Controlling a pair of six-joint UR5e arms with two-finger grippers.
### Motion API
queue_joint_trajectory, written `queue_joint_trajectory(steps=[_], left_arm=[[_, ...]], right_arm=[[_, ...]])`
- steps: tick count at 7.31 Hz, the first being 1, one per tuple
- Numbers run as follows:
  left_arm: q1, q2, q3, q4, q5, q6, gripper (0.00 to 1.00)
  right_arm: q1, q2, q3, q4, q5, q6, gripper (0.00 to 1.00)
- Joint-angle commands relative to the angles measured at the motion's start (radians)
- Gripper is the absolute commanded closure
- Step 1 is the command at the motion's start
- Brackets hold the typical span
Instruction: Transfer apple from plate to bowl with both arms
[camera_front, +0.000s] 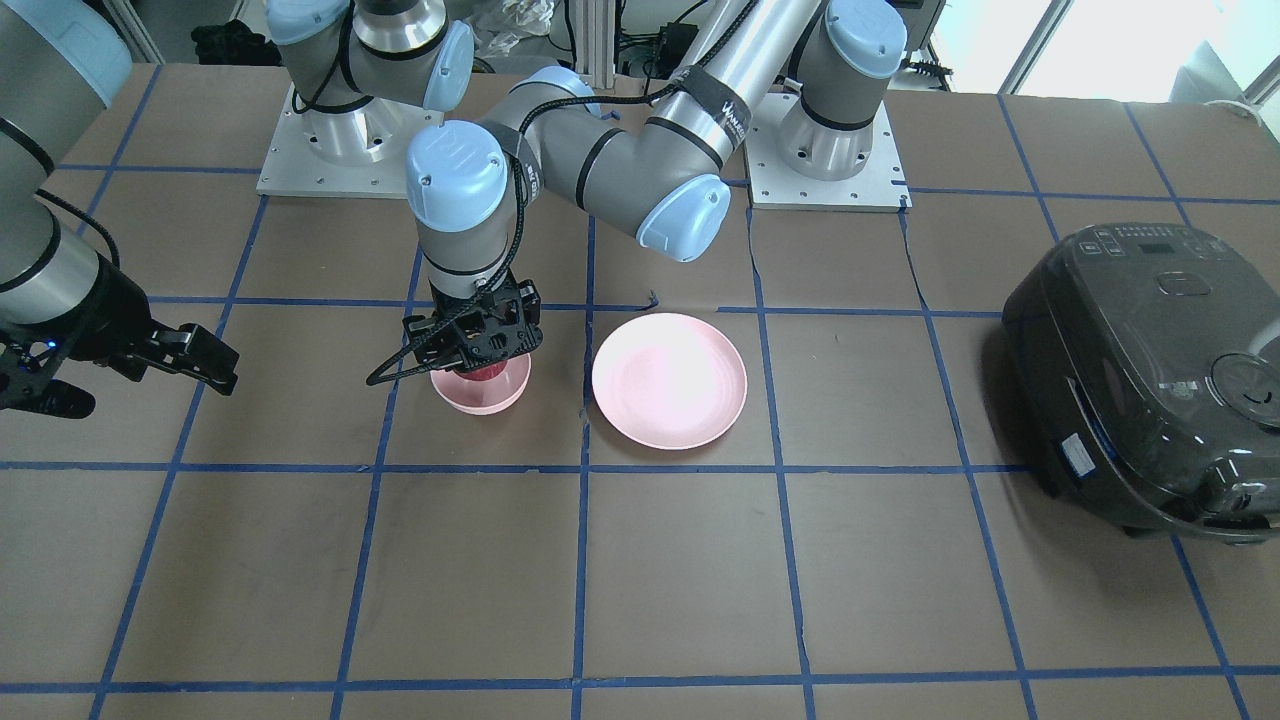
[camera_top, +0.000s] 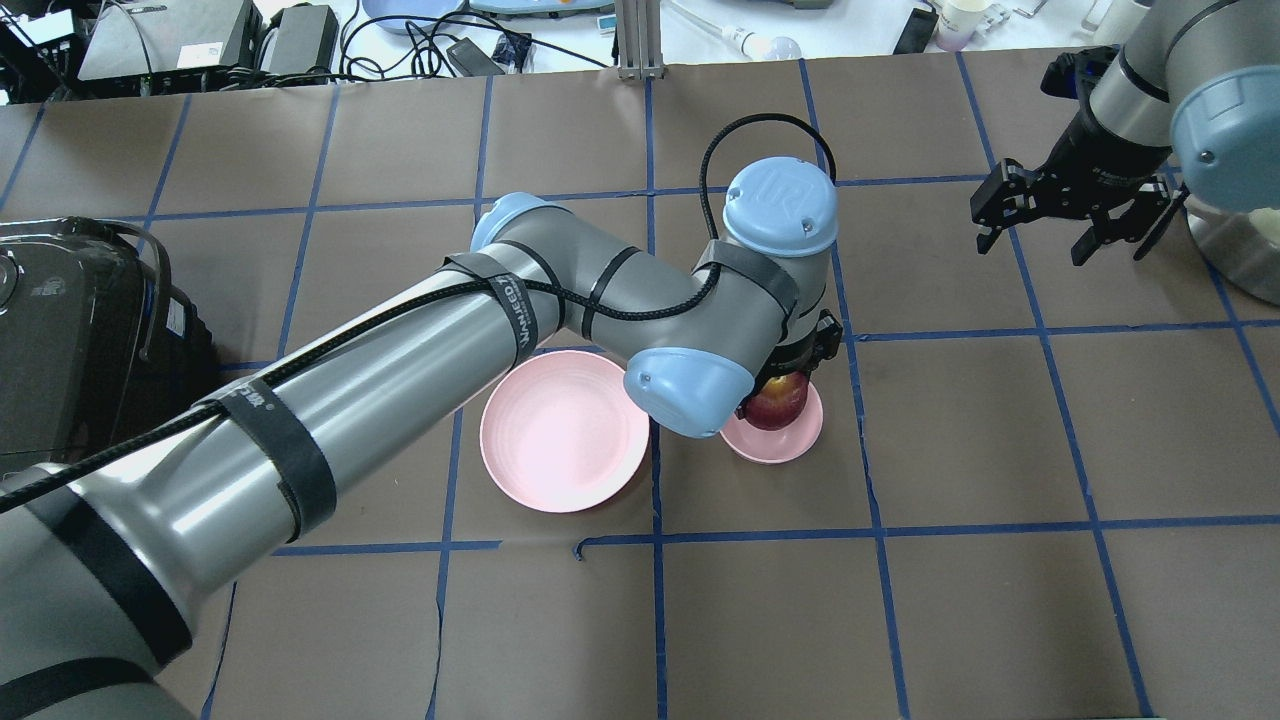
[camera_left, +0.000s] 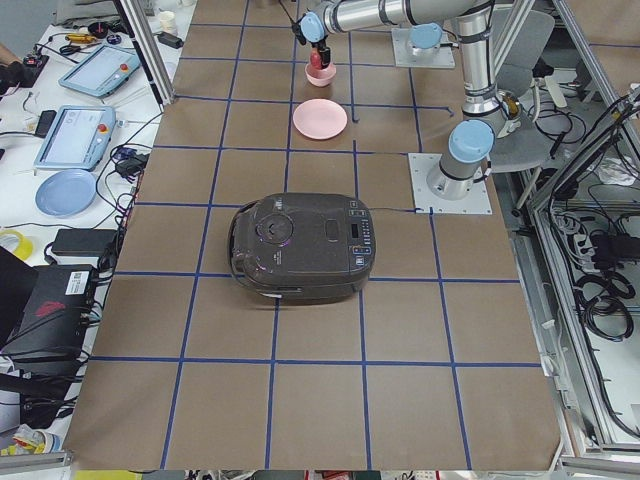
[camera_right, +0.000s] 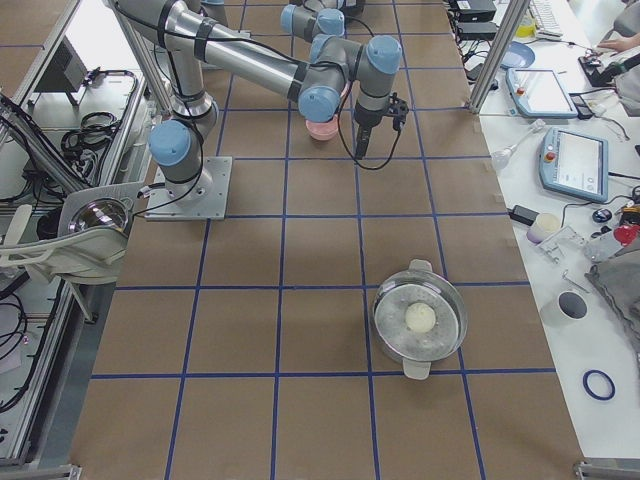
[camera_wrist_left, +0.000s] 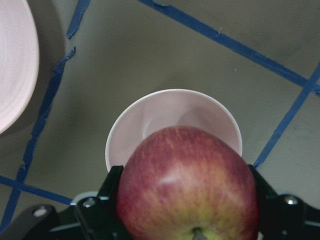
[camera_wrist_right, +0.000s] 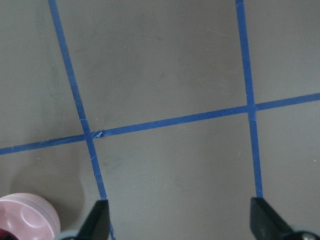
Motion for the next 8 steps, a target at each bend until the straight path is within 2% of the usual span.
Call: queue_joint_trajectory(steps=[1,5,6,7,8], left_arm=[[-0.002,-0.023,0.004,-0.002,-0.001,0.000,1.00],[-0.002,-0.035,-0.006,-0.012,-0.001,-0.002,1.00],[-0.002,-0.035,-0.003,-0.011,-0.001,-0.002,0.83],[-0.002,-0.035,-0.003,-0.003,-0.001,-0.002,0.01],[-0.002,-0.027,0.001,-0.003,-0.002,0.000,0.00]], right_arm=[[-0.001,-0.017,-0.002,-0.001,0.001,0.001,0.00],[0.001,-0.019,-0.004,-0.001,0.001,0.001,0.00],[0.001,-0.019,-0.007,-0.003,0.002,0.001,0.00],[0.001,-0.019,-0.008,-0.003,0.004,0.001,0.00],[0.001,-0.019,-0.016,-0.001,0.002,0.001,0.00]])
